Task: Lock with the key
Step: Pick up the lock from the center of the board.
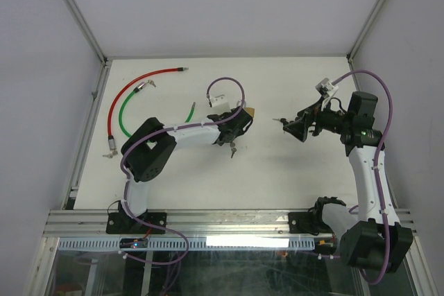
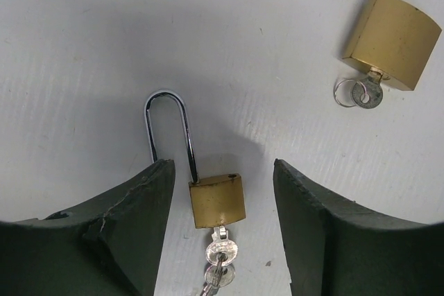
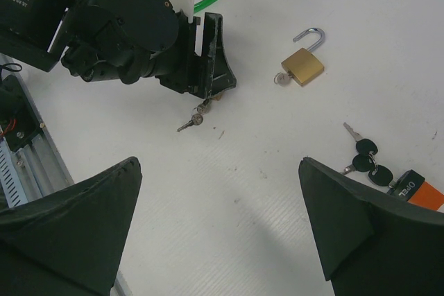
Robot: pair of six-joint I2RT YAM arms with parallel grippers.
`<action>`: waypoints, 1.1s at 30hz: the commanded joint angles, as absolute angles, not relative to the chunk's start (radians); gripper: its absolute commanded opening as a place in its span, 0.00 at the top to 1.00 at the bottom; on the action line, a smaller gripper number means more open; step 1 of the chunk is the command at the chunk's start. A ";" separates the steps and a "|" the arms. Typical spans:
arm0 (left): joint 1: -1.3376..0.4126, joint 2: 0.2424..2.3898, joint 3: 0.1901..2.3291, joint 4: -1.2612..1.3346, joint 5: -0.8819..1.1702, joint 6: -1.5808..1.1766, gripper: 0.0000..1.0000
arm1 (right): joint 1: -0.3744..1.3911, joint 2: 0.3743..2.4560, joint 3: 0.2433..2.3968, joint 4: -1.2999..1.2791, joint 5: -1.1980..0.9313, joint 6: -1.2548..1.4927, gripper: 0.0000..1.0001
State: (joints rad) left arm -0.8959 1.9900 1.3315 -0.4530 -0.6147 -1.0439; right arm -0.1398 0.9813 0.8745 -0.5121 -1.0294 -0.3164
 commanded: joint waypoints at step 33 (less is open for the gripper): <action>-0.940 2.028 1.445 -0.598 -0.643 -0.998 0.50 | -0.130 0.953 0.880 -0.476 -1.037 -0.323 0.00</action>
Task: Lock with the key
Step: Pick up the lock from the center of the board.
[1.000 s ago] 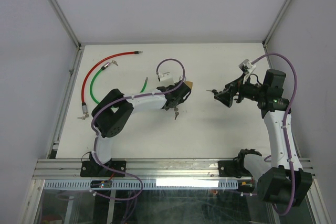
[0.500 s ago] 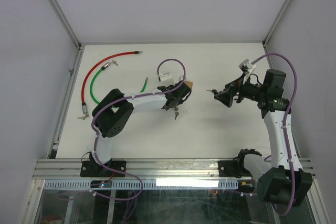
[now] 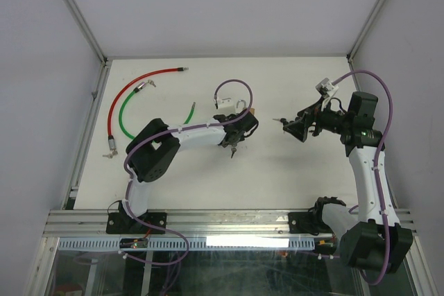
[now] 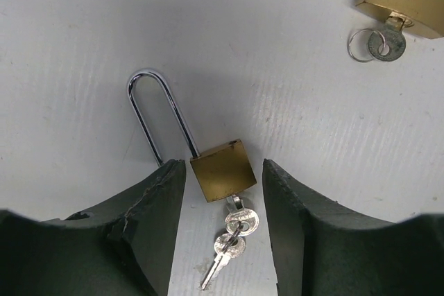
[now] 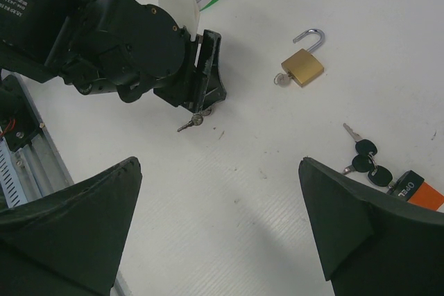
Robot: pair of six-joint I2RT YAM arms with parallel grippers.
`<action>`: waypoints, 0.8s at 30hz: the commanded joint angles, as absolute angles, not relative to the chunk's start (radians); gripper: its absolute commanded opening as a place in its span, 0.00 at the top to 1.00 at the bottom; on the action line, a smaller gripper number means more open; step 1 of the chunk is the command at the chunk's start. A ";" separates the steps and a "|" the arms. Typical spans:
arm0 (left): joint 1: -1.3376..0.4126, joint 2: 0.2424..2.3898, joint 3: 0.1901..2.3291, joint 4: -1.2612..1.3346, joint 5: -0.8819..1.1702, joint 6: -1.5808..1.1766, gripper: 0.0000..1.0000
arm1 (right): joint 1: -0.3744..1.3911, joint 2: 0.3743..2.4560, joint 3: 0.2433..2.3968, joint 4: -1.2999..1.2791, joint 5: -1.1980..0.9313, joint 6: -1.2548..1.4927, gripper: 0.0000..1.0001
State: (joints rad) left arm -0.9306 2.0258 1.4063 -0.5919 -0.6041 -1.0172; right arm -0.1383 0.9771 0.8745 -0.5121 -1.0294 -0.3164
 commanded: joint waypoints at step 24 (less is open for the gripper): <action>-0.939 2.025 1.460 -0.595 -0.649 -0.925 0.58 | -0.117 0.959 0.873 -0.467 -1.043 -0.316 0.00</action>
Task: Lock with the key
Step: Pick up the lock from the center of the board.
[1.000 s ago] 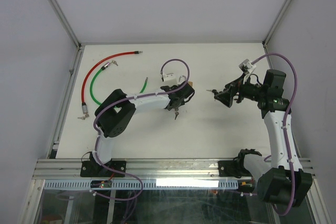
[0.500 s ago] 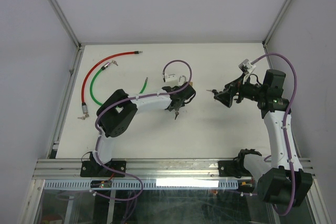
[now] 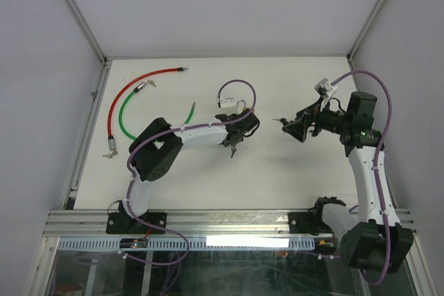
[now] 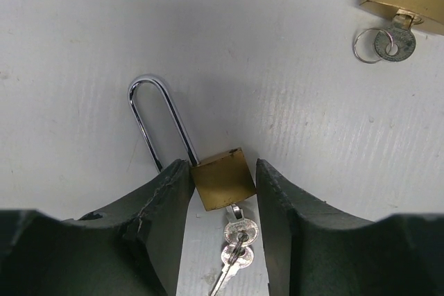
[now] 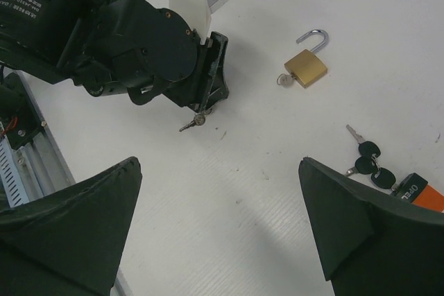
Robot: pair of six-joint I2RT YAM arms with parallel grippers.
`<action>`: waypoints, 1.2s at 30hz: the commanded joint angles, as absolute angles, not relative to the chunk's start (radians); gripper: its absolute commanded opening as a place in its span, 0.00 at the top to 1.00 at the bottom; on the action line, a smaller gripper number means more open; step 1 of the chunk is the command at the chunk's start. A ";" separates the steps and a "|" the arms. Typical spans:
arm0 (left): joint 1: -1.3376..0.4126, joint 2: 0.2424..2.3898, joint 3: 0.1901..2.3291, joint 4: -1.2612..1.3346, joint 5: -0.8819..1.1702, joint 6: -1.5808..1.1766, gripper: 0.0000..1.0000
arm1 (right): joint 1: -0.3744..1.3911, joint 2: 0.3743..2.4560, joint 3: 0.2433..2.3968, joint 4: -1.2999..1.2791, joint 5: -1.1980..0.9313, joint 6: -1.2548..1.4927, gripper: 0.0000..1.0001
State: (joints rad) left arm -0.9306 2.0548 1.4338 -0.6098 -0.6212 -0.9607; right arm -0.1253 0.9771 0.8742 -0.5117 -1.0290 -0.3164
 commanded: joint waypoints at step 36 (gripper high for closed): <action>-0.943 1.588 0.868 0.246 -0.109 -0.355 0.97 | -0.106 0.996 0.655 -0.010 -1.191 0.074 0.04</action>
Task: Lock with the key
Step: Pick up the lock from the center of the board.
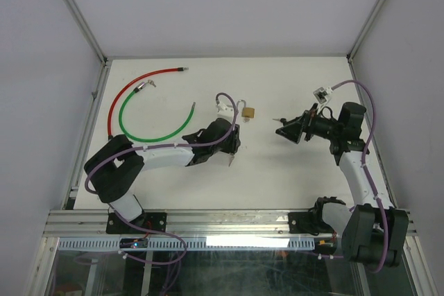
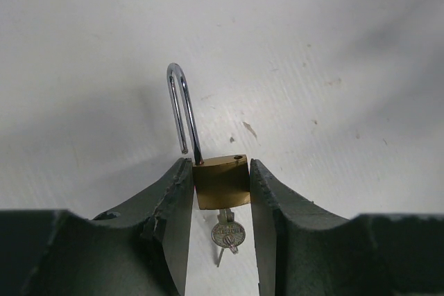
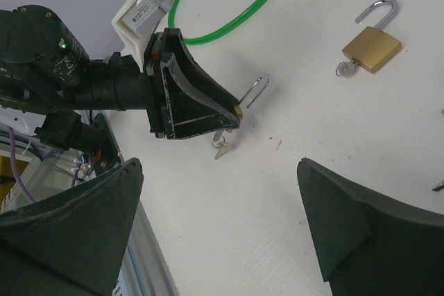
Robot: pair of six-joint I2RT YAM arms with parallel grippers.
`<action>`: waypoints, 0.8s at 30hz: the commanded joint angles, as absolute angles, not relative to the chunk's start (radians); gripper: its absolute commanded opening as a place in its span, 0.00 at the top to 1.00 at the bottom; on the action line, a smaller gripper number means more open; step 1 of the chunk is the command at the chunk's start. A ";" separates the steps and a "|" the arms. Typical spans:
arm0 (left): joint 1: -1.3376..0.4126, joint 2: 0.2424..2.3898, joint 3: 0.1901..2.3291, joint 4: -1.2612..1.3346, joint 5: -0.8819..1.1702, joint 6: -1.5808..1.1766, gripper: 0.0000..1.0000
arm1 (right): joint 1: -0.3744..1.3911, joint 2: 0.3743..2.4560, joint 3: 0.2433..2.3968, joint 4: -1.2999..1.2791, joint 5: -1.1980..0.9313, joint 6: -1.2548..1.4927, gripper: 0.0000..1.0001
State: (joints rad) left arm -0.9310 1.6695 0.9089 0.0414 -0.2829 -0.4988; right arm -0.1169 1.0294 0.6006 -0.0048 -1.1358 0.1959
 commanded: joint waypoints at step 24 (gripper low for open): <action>-0.942 1.406 0.672 0.450 0.494 0.124 1.00 | 0.061 1.050 0.690 -0.505 -1.215 -0.879 0.10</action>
State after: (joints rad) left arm -0.9310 1.4319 0.6563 0.3462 0.3546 0.0498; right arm 0.0322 1.0367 0.6636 -0.4847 -1.2144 -0.7670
